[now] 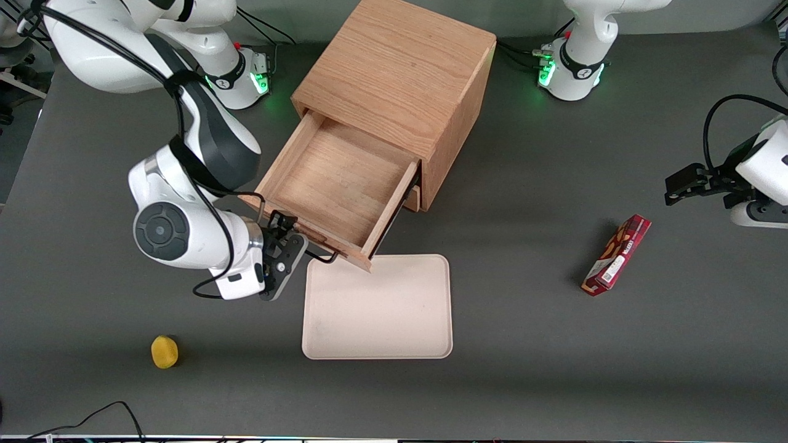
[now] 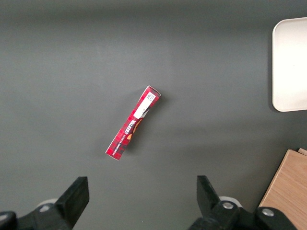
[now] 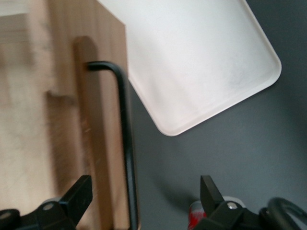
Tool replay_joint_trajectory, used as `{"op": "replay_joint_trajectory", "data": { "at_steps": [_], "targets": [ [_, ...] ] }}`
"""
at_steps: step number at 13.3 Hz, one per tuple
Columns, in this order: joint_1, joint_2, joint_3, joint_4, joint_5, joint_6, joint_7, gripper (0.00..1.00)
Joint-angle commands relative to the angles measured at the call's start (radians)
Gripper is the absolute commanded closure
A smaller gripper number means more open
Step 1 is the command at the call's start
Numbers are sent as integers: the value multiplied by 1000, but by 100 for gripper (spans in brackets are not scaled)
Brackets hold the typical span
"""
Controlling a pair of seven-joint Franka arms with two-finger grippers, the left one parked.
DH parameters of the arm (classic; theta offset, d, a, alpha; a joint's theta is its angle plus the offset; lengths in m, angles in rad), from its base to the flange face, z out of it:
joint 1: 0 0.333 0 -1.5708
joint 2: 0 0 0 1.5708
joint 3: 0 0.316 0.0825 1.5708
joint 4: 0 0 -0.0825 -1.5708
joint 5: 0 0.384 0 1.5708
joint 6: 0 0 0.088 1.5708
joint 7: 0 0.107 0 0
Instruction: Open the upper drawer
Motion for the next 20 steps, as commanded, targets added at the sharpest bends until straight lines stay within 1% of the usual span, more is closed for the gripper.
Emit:
{"op": "replay_joint_trajectory", "data": {
  "at_steps": [1, 2, 3, 4, 6, 8, 11, 13, 15, 16, 17, 19, 20],
  "targets": [
    [0, -69, -6, 32, 63, -96, 18, 0],
    [-10, -112, -7, 31, 95, -113, 27, 0],
    [-23, -158, -12, 22, 107, -132, 31, 0],
    [-49, -207, -4, 2, 107, -191, 29, 0],
    [-98, -330, -3, -69, 129, -210, 29, 0],
    [-168, -460, -4, -156, 170, -207, 29, 0],
    [-289, -592, -3, -266, 175, -207, 99, 0],
    [-366, -713, -4, -389, 201, -163, 120, 1],
    [-432, -870, -3, -560, 216, -62, 170, 9],
    [-451, -912, -6, -610, 232, -37, 210, 10],
    [-461, -906, -7, -618, 233, -31, 244, 10],
    [-521, -889, -17, -618, 246, -31, 255, 9],
    [-527, -871, -17, -615, 246, -26, 253, 6]
  ]
}}
